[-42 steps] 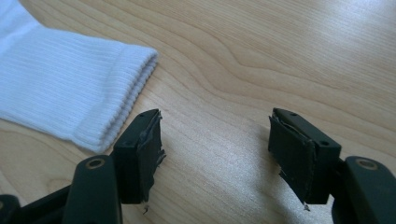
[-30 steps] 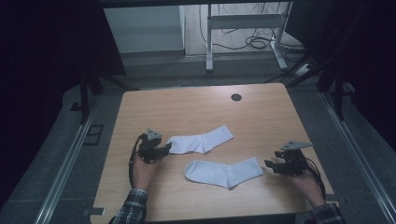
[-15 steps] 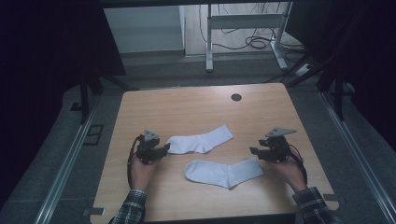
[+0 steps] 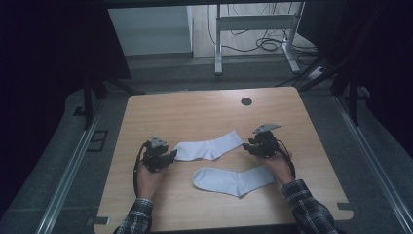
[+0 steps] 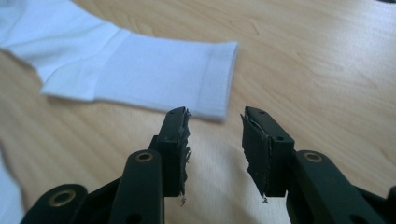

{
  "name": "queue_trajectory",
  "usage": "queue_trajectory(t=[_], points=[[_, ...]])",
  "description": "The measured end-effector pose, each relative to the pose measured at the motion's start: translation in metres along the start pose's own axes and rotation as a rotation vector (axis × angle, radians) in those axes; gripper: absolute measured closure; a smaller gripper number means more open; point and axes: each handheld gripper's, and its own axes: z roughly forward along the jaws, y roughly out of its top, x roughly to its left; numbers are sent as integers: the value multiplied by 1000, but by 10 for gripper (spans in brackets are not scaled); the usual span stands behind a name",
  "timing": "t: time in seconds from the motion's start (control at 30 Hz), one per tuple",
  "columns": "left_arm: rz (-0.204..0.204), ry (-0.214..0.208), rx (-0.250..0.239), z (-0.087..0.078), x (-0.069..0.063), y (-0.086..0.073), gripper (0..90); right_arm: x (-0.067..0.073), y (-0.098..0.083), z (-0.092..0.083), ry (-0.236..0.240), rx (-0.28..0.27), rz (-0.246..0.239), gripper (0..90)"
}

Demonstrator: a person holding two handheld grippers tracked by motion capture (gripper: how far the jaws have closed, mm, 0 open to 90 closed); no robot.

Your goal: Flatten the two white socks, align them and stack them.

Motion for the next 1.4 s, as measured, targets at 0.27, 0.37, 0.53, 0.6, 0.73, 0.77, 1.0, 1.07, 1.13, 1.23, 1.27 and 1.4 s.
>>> queue_trajectory(t=[0.27,0.37,0.53,0.6,0.73,0.77,1.0,1.07,1.13,1.23,1.27,1.4], points=[[8,6,24,4,-1,-1,534,-1,13,22,-7,-2,24,580],[12,7,43,7,-2,-2,545,0,14,30,-5,13,29,569],[28,-4,73,11,-3,-4,604,3,11,39,-4,43,11,630],[25,-23,73,11,-3,-3,658,3,10,38,5,43,22,702],[9,-65,83,11,-4,-3,804,5,10,36,15,53,20,813],[10,-67,85,11,-4,-2,838,6,10,36,12,57,14,817],[48,-39,67,7,-11,3,861,5,8,27,9,33,3,818],[57,-38,57,5,-12,4,861,4,7,24,11,28,6,818],[60,-38,42,2,-13,6,861,3,7,20,14,20,8,818],[68,-42,23,-2,-16,8,861,3,6,13,15,12,3,818],[72,-47,20,-4,-17,8,861,3,6,11,17,4,3,818],[92,-53,-1,-10,-23,11,861,3,4,-3,20,-16,-6,818]])
